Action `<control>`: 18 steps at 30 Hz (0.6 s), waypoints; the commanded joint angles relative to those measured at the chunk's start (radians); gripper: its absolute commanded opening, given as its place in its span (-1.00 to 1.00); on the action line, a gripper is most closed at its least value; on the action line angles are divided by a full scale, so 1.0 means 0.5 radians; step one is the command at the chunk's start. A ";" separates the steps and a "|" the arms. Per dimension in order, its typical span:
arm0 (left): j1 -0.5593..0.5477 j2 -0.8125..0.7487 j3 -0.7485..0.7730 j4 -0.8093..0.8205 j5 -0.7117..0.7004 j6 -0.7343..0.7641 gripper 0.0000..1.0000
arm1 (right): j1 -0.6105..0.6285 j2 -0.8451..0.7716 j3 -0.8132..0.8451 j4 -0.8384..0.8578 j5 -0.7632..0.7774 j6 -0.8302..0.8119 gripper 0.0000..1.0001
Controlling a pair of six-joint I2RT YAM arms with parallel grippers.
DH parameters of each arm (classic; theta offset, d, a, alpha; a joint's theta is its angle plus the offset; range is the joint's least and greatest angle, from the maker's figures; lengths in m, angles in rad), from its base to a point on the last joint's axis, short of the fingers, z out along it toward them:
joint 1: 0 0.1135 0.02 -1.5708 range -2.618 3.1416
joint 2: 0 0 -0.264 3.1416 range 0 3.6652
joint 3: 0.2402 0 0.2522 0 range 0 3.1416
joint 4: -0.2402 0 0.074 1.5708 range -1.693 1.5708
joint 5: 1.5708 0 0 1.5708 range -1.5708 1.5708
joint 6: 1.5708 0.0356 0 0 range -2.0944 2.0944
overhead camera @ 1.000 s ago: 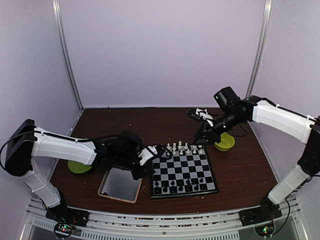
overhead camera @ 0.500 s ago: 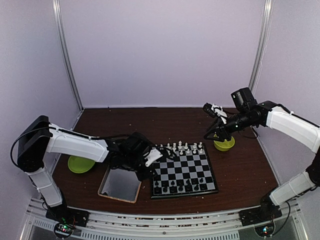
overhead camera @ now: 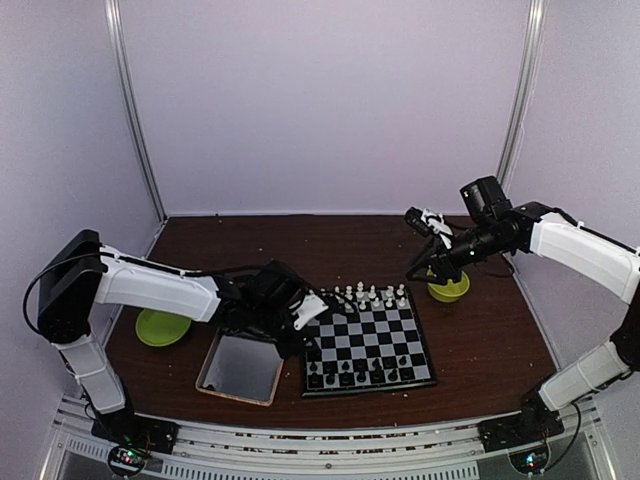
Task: Set up the chess pieces on the board
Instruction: Adjust the pawn on the chessboard, then pick up the pawn from the chessboard.
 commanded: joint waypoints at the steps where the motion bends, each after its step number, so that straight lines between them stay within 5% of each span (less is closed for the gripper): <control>1: 0.010 -0.286 0.009 -0.055 -0.090 0.019 -0.57 | -0.002 0.063 0.083 0.015 -0.034 0.045 -0.17; 10: 0.248 -0.840 0.118 -0.367 -0.565 0.075 -0.48 | 0.382 0.344 0.345 -0.167 0.274 -0.096 -0.20; 13: 0.428 -0.987 0.184 -0.352 -0.846 0.025 -0.36 | 0.628 0.564 0.526 -0.279 0.486 -0.162 -0.22; 18: 0.540 -1.183 0.214 -0.199 -0.920 0.166 0.07 | 0.910 0.889 0.796 -0.438 0.710 -0.251 -0.26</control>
